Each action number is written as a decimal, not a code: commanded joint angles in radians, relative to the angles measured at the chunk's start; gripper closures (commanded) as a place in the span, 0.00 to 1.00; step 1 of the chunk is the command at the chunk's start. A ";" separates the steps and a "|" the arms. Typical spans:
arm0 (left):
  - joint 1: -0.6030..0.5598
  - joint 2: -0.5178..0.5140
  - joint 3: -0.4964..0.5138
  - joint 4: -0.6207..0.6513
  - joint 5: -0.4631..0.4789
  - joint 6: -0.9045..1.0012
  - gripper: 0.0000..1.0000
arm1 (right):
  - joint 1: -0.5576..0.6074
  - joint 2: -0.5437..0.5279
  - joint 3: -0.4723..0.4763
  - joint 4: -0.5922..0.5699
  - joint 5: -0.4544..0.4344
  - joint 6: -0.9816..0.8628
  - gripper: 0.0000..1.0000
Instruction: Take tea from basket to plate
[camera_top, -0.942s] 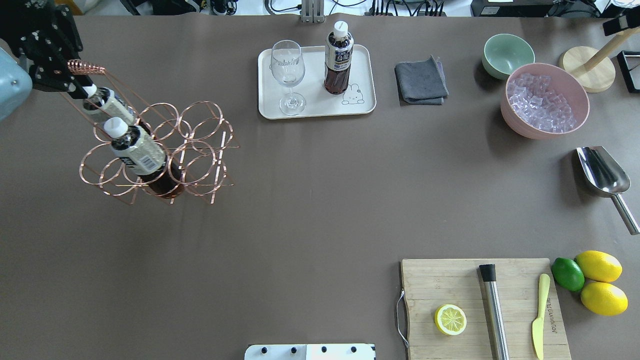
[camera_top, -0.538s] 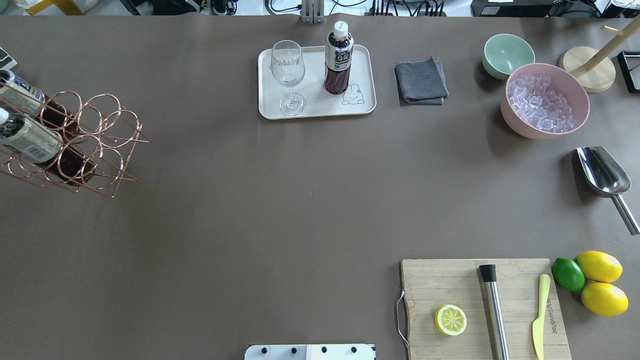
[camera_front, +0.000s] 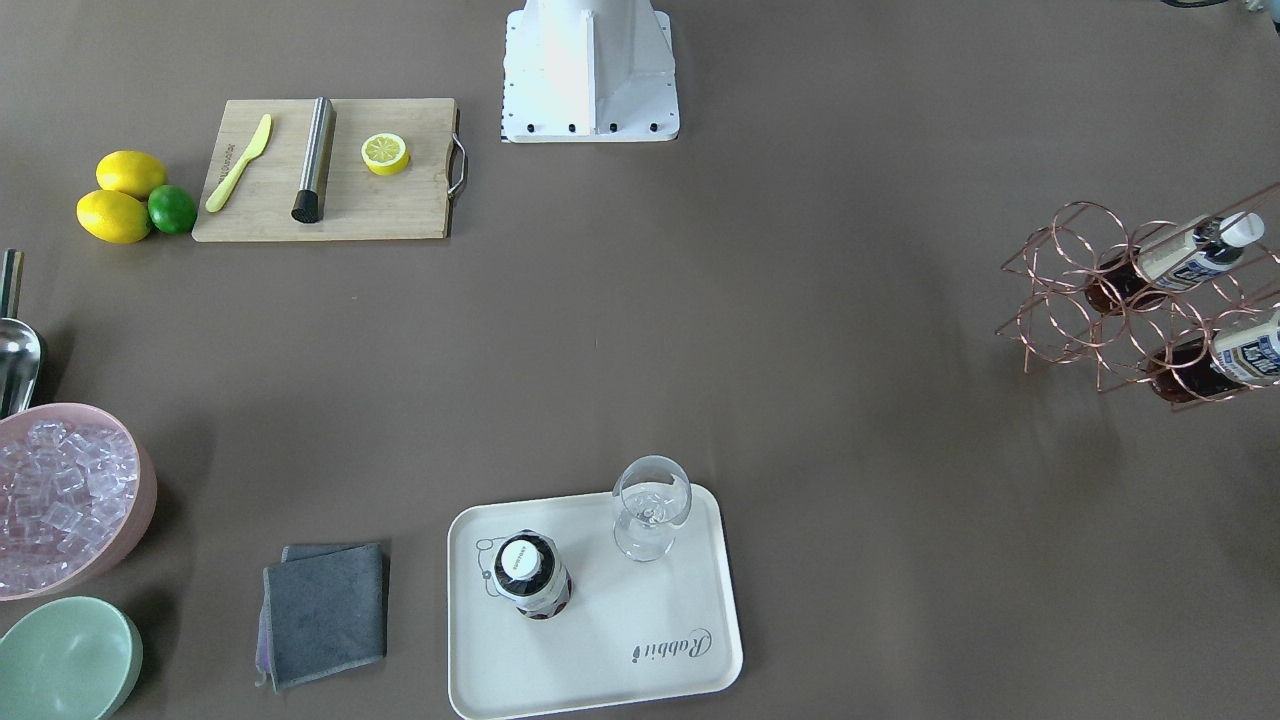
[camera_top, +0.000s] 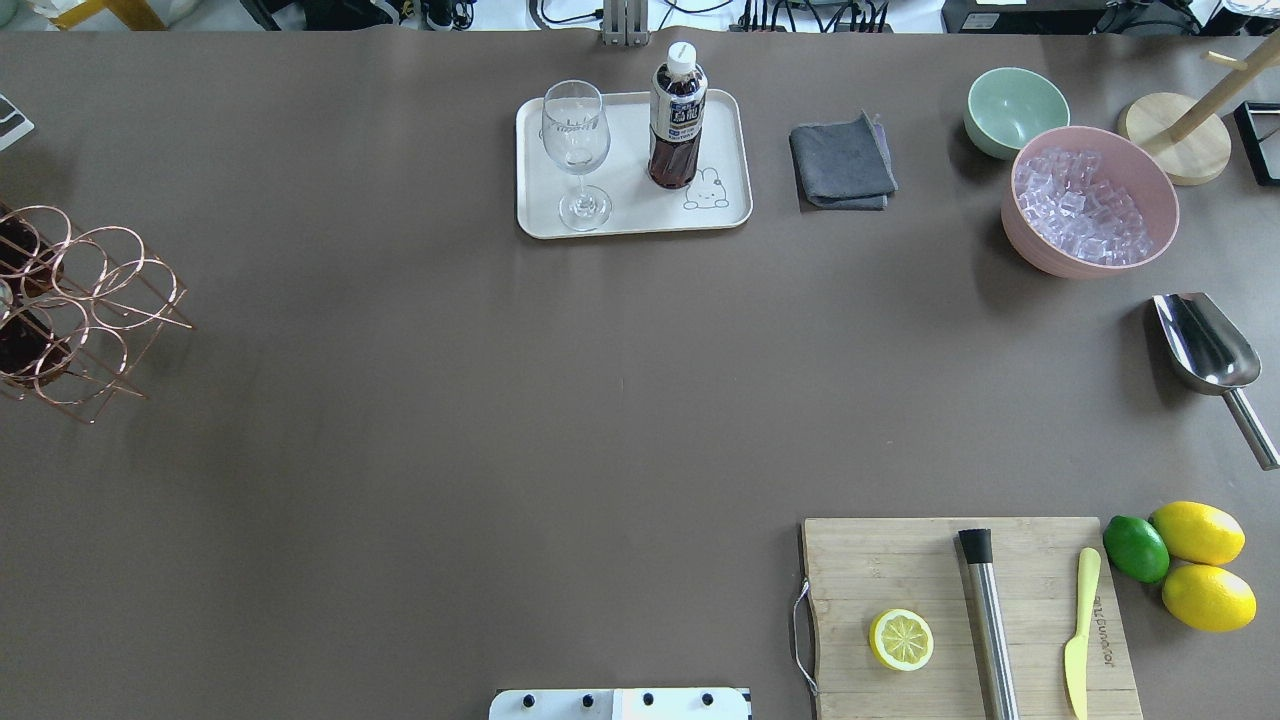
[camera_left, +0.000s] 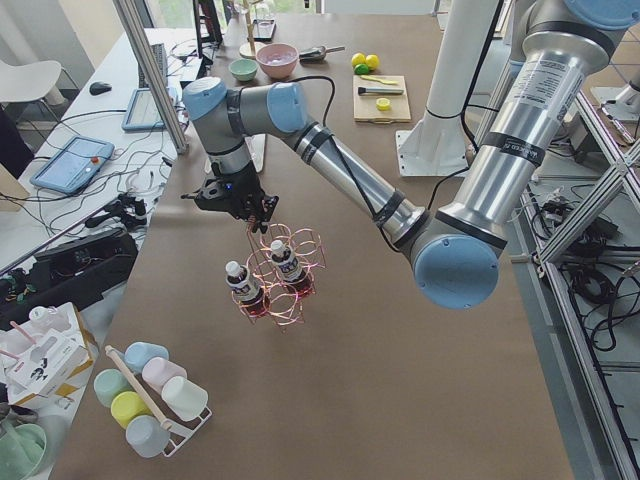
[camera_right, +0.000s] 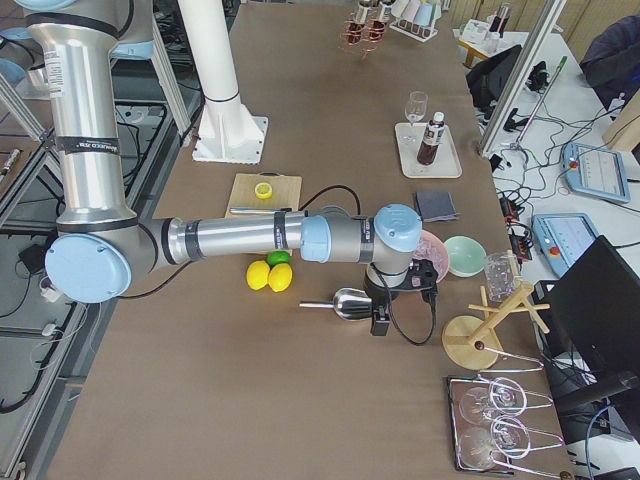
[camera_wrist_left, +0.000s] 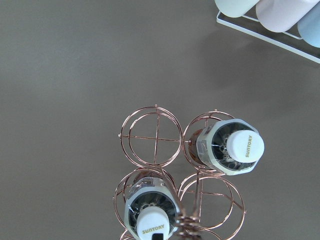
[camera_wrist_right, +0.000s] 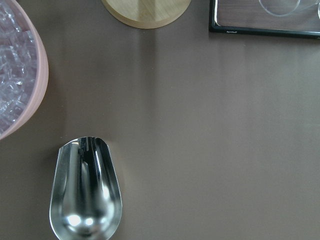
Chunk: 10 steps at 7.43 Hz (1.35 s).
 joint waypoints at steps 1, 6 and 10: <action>-0.011 -0.019 0.164 -0.182 0.002 -0.078 1.00 | -0.004 -0.003 -0.021 -0.001 -0.003 0.001 0.01; 0.021 -0.134 0.428 -0.410 0.080 -0.236 1.00 | -0.010 -0.004 -0.024 0.000 -0.009 -0.001 0.00; 0.022 -0.152 0.404 -0.402 0.079 -0.249 1.00 | -0.022 -0.003 -0.024 0.000 -0.010 0.001 0.00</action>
